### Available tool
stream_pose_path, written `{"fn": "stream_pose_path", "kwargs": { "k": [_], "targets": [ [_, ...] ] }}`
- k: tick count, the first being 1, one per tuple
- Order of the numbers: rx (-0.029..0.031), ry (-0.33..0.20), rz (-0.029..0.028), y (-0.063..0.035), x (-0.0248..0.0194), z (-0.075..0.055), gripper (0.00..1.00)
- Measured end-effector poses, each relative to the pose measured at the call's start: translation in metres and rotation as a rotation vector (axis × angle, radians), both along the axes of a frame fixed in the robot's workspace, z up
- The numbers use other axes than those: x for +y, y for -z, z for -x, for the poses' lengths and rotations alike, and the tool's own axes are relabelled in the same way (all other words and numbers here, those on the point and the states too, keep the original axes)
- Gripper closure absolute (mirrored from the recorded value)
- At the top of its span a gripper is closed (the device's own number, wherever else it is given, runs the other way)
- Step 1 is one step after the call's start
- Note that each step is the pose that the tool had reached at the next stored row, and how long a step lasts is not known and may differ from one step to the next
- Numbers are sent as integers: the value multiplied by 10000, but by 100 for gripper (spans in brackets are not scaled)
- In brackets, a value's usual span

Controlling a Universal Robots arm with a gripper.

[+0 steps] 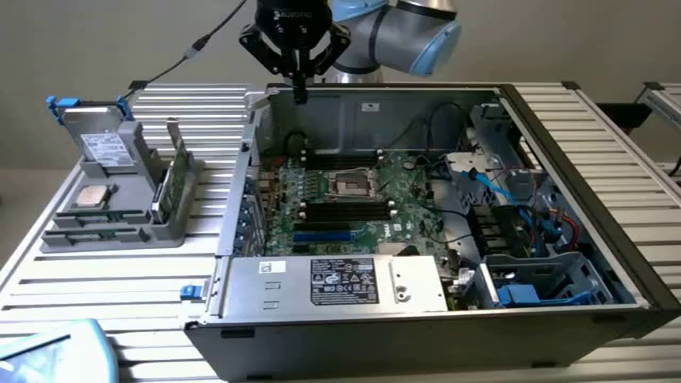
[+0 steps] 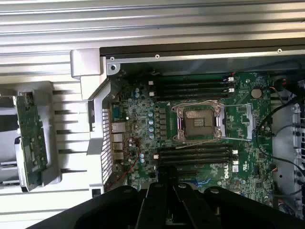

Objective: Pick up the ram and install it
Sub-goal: 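Reach for the ram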

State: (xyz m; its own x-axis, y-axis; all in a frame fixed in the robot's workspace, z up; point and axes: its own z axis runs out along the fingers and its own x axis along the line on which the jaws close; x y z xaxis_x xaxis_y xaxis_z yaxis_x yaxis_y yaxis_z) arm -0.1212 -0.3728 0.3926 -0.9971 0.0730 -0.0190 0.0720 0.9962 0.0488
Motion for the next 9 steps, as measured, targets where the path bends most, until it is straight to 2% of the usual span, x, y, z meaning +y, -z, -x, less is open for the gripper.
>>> {"fn": "stream_pose_path", "kwargs": {
  "k": [9],
  "targets": [
    [1,0,1,-1,1,0,90]
  ]
}}
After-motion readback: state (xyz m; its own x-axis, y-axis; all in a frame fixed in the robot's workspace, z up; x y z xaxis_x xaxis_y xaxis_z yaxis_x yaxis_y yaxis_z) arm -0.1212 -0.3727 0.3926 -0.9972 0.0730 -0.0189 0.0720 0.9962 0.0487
